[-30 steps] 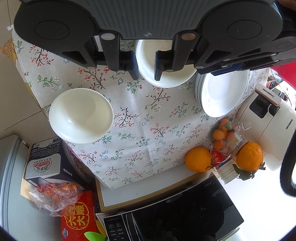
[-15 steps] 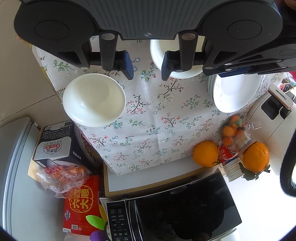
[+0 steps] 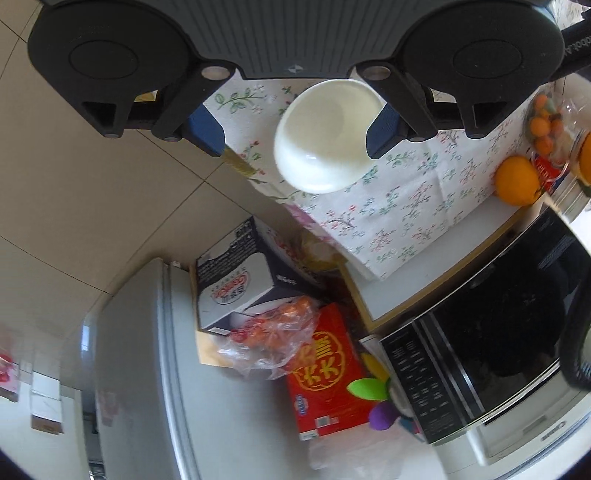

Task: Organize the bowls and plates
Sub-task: 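Move both grippers to the third white bowl near the cardboard box, then close both grippers on the rim of the third white bowl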

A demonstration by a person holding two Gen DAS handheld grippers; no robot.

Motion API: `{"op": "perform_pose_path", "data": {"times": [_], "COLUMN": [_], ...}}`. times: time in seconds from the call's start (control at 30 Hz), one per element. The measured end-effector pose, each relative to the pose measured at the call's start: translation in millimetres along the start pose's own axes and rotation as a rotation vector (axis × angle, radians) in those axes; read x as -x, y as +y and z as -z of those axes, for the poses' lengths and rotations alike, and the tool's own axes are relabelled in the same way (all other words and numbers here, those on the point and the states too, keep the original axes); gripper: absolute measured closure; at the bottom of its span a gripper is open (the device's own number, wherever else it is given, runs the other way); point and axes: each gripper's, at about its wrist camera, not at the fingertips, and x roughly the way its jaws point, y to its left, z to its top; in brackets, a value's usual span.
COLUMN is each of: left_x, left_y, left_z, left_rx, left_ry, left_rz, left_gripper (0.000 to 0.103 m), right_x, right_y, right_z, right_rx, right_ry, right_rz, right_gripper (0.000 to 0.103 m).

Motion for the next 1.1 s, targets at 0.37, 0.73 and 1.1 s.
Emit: {"op": "perform_pose_path", "data": {"times": [0.37,0.73,1.1], "left_x": [-63.3,-91.6,-100.2], "left_y": [-30.3,-35.1,-40.1], "left_z": [-4.2,1.0,6.4], "left_rx": [-0.025,-0.019,-0.041], "left_ry": [0.109,0.156,0.169], "left_rz": [0.011,0.039,0.068], "left_gripper": [0.037,0.059,0.093], "right_x": [-40.4,-56.5,-72.5], "right_y": [-14.7,-12.9,-8.0], "right_z": [-1.3,0.7,7.9], "right_rx": [-0.058,-0.031,-0.026], "right_ry": [0.088,0.121,0.203], "right_rz": [0.058,0.055,-0.03], "right_gripper": [0.025,0.036,0.092]}}
